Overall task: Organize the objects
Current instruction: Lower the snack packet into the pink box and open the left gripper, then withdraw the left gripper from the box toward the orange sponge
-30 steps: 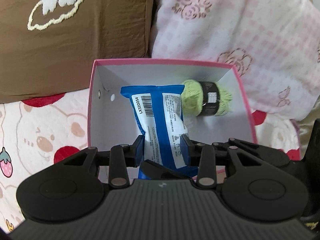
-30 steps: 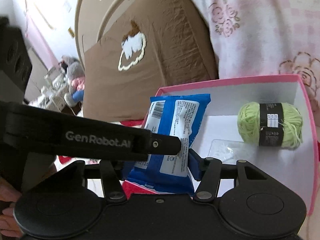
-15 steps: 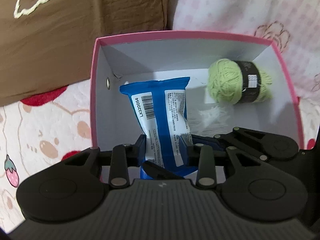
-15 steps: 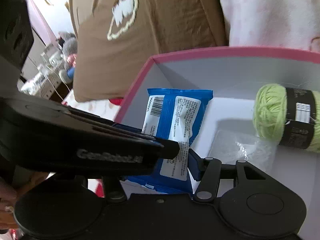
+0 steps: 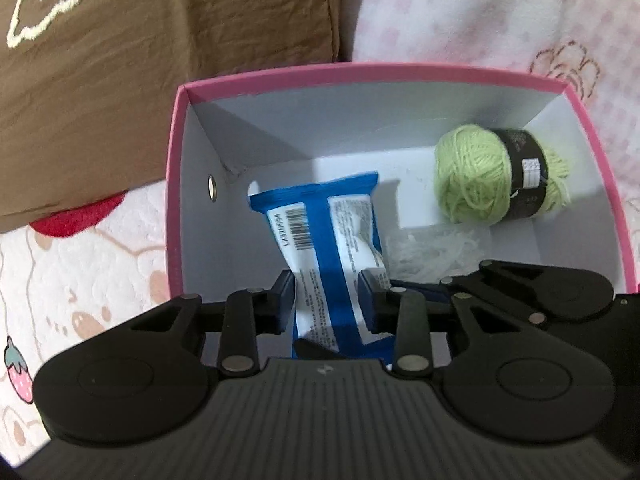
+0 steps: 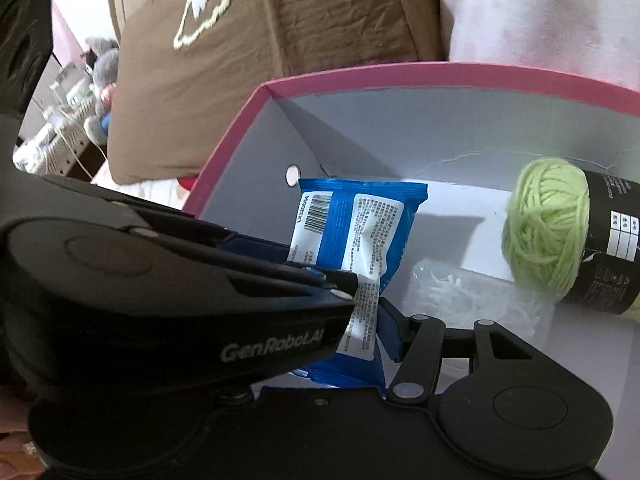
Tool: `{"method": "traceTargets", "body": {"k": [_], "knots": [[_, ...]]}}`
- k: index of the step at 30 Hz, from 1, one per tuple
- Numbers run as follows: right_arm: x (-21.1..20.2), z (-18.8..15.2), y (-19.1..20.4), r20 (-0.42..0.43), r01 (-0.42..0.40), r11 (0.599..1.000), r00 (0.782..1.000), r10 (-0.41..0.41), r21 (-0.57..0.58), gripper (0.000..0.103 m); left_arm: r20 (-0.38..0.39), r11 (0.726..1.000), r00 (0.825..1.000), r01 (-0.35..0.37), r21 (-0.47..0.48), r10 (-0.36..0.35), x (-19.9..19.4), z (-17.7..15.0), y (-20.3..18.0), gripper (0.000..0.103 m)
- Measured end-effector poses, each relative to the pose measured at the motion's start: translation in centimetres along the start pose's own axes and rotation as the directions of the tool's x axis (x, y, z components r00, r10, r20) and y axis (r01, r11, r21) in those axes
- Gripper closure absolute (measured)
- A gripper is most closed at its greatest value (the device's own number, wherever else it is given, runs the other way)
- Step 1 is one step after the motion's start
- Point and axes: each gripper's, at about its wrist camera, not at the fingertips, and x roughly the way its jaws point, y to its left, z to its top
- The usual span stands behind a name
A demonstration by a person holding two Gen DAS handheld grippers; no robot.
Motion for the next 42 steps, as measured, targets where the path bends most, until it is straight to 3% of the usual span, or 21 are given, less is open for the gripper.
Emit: {"method": "traceTargets", "body": {"k": [1, 3, 8, 13, 20, 28, 37, 42], "knots": [[0.0, 0.0, -0.1, 0.001, 0.002, 1.0, 1.0, -0.002, 0.004, 0.039, 0.019, 1.0, 1.0, 0.003, 0.0, -0.003, -0.2, 0.0, 0.1, 0.068], [-0.3, -0.1, -0.2, 0.004, 0.0, 1.0, 1.0, 0.0, 0.002, 0.039, 0.069, 1.0, 0.998, 0.0, -0.012, 0.001, -1.1, -0.1, 0.2, 0.056], [-1.4, -0.7, -0.1, 0.03, 0.007, 1.0, 1.0, -0.006, -0.03, 0.038, 0.152, 1.0, 0.988, 0.007, 0.013, -0.009, -3.6, -0.1, 0.0, 0.055], [-3.7, -1.2, -0.1, 0.05, -0.012, 0.998, 0.999, 0.015, -0.061, 0.038, 0.159, 0.996, 0.985, 0.075, -0.043, -0.068, -5.3, -0.6, 0.6, 0.055], [-8.1, -2.1, 0.6, 0.079, 0.053, 0.985, 0.996, -0.04, -0.164, 0.038, 0.124, 0.973, 0.979, 0.181, -0.142, -0.164, -7.6, -3.2, -0.2, 0.055], [-13.3, -4.4, 1.9, 0.098, 0.16, 0.942, 0.986, -0.137, -0.294, 0.038, 0.118, 0.975, 0.981, 0.171, -0.141, -0.155, -11.2, -6.1, -1.6, 0.055], [-17.7, -8.3, 3.4, 0.118, 0.173, 0.898, 0.984, -0.137, -0.404, 0.026, 0.117, 0.976, 0.976, 0.194, -0.103, -0.181, -13.7, -8.8, -2.9, 0.054], [-19.3, -9.6, 4.0, 0.126, 0.169, 0.884, 0.984, -0.126, -0.436, 0.025, 0.115, 0.98, 0.978, 0.183, -0.079, -0.173, -14.5, -9.9, -3.7, 0.052]]}}
